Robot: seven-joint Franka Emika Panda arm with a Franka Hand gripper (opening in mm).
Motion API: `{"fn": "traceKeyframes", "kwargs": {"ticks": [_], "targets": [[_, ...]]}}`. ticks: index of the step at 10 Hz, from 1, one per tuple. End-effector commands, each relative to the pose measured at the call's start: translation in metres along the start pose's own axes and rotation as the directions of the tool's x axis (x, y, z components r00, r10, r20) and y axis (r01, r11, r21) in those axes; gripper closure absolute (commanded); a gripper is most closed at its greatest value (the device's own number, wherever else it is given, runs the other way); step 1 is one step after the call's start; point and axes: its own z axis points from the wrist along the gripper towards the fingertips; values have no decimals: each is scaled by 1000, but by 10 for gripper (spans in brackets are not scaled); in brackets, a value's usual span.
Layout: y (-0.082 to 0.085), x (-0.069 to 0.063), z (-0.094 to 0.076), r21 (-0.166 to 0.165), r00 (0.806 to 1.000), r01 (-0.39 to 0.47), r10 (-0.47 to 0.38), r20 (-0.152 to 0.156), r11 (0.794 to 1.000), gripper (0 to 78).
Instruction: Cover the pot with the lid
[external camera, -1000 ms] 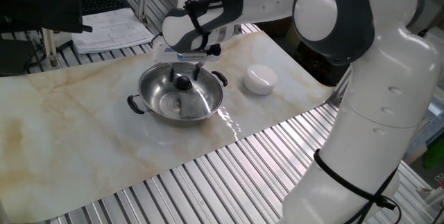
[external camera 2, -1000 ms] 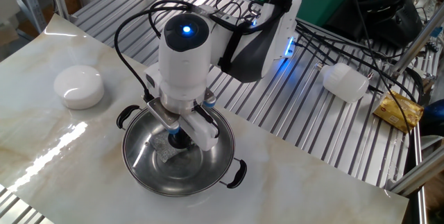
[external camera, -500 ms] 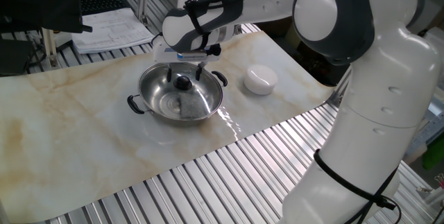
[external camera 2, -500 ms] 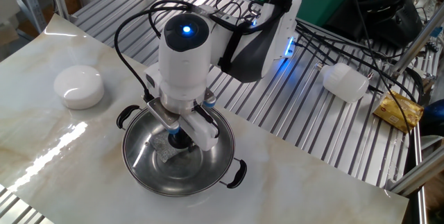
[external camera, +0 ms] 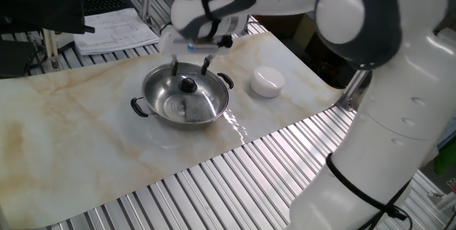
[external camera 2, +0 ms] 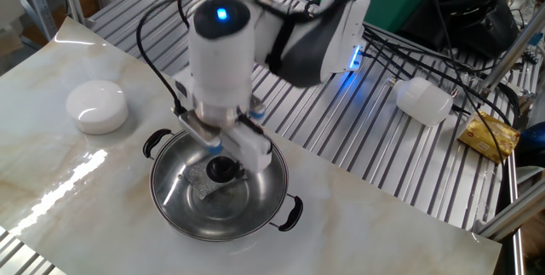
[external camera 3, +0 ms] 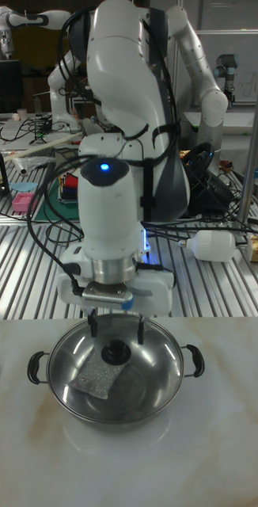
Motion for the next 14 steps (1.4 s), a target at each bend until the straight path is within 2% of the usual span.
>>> {"fn": "traceKeyframes", "kwargs": {"ticks": [1,3,4,6,7,11,12,14], "targets": [[-7,10,-56,-60,995,98,-99,-9,993,1],[-6,15,-63,-37,993,114,-115,-9,993,1],[0,23,-67,5,993,116,-116,-4,993,1],[2,38,-72,25,990,138,-138,-5,990,1],[3,43,-75,46,988,154,-153,-12,987,1],[5,47,-78,80,984,176,-174,-35,981,1],[2,49,-82,77,982,186,-181,-59,980,1],[-4,53,-92,60,979,198,-194,-68,978,1]]}}
